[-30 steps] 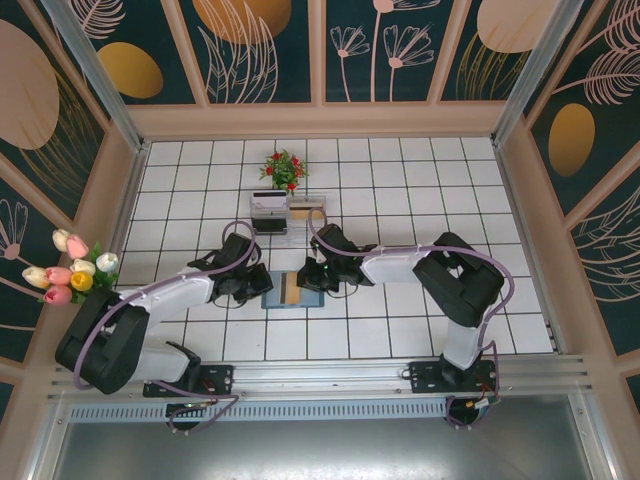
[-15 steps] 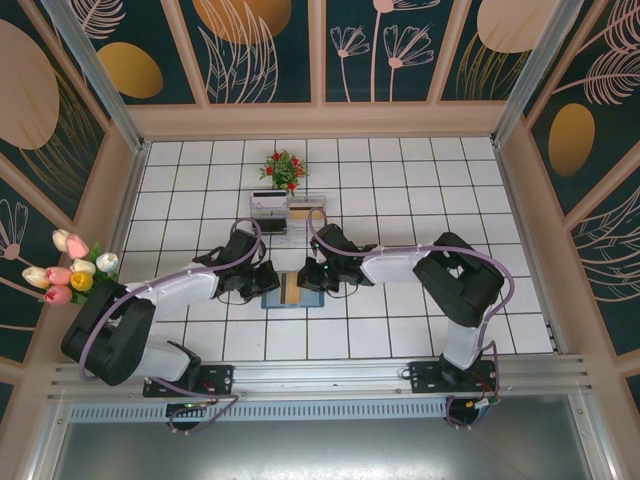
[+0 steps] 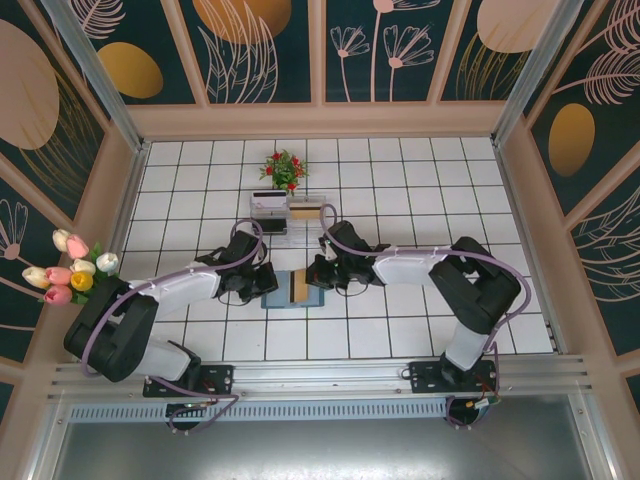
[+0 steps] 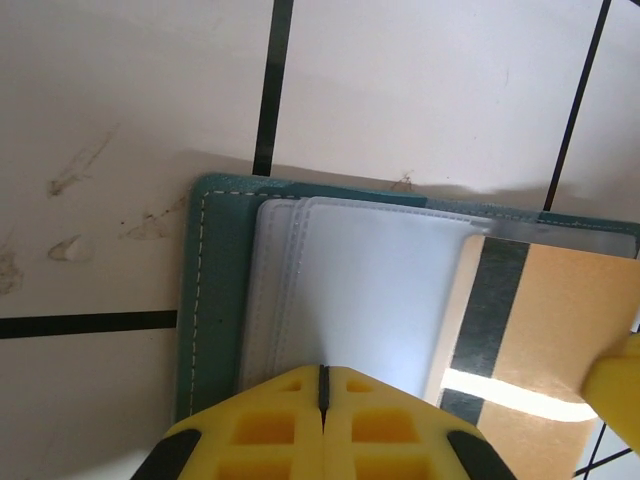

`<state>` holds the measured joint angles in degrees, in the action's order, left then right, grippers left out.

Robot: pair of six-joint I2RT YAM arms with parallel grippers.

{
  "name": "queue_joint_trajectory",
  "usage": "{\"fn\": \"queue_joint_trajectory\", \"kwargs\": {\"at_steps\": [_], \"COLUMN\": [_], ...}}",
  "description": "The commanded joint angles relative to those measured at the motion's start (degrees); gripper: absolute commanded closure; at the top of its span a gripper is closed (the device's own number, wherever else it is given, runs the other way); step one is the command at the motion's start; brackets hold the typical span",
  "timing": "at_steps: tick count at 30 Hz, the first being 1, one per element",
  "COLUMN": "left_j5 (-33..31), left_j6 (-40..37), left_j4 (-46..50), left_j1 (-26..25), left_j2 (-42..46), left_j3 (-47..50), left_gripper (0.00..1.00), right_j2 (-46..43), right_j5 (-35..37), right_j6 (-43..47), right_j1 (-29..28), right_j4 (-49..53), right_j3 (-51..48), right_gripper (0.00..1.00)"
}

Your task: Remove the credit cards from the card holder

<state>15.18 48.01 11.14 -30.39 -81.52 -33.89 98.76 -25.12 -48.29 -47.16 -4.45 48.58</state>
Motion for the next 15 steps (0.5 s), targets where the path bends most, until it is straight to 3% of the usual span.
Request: {"fn": "queue_joint_trajectory", "kwargs": {"at_steps": [1,6,9,15], "left_j5": [-1.22,1.65,6.20,7.54], "left_j6": [-1.52,-2.11,-1.06,0.47], "left_j4": [3.23,3.06,0.66,0.71], "left_j1": [-0.15,-0.15,-0.17,2.36], "left_j2": [-1.50,-0.16,3.09,7.95], "left_j3": [-0.60,-3.94,-7.11,-12.79], "left_gripper": [0.93,0.88,0.79,0.62], "right_j2": [-3.45,-7.67,-10.80,-17.18], "right_j5": [-0.36,-0.54,-1.78,-6.50], "right_j6": [2.56,4.29,5.47,7.14], "right_j1": [0.66,1.73,2.98,8.37], "right_j4": [2.10,2.65,1.93,0.51], "right_j3": [-0.68,-0.03,0.46,0.26], "right_gripper": [1.00,1.00,1.00,1.00]}}
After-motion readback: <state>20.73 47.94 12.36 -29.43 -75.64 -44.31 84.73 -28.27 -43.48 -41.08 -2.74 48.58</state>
